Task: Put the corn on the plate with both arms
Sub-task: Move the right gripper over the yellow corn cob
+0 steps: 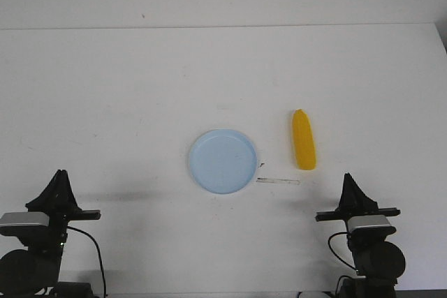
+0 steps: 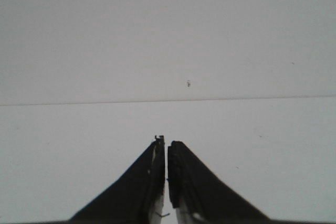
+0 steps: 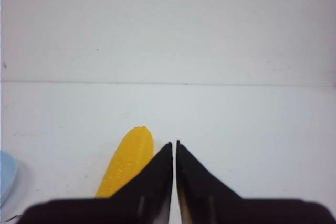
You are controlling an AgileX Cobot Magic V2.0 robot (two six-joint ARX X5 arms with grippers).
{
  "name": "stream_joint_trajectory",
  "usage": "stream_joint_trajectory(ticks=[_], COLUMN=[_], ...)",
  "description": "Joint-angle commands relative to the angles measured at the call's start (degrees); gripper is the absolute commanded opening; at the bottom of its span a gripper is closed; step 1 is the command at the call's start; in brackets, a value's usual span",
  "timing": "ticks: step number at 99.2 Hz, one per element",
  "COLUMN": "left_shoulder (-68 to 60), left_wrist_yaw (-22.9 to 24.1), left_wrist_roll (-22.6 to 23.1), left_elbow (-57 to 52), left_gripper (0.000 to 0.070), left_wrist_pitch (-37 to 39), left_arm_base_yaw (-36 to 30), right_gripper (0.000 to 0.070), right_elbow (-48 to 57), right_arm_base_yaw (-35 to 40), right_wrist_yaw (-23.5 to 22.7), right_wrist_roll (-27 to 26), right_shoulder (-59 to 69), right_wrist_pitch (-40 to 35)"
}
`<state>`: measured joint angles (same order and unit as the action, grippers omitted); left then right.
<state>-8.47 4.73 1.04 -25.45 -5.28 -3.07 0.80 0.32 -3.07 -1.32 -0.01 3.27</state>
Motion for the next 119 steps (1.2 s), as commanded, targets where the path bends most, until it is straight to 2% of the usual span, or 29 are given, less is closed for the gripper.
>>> stream_joint_trajectory(ticks=[1, 93, 103, 119], left_shoulder=[0.33, 0.35, 0.35, 0.35], left_wrist_yaw=[0.28, 0.22, 0.22, 0.22], left_wrist_roll=[-2.16, -2.14, -2.14, -2.14], left_elbow=[-0.28, -0.28, -0.28, -0.28], left_gripper=[0.0002, 0.0002, 0.0002, 0.0001], left_wrist_pitch=[0.59, 0.61, 0.61, 0.61], left_arm_base_yaw=[0.07, 0.07, 0.07, 0.07], right_gripper=[0.0007, 0.0007, 0.0007, 0.0006], right_elbow=[-0.07, -0.07, -0.07, 0.46], right_arm_base_yaw=[0.04, 0.04, 0.04, 0.11], right_wrist_yaw=[0.04, 0.04, 0.26, -0.17], right_wrist_roll=[-0.13, -0.15, 0.48, -7.21], right_shoulder=[0.09, 0.09, 0.09, 0.13], right_wrist_pitch=[0.63, 0.63, 2.58, 10.99])
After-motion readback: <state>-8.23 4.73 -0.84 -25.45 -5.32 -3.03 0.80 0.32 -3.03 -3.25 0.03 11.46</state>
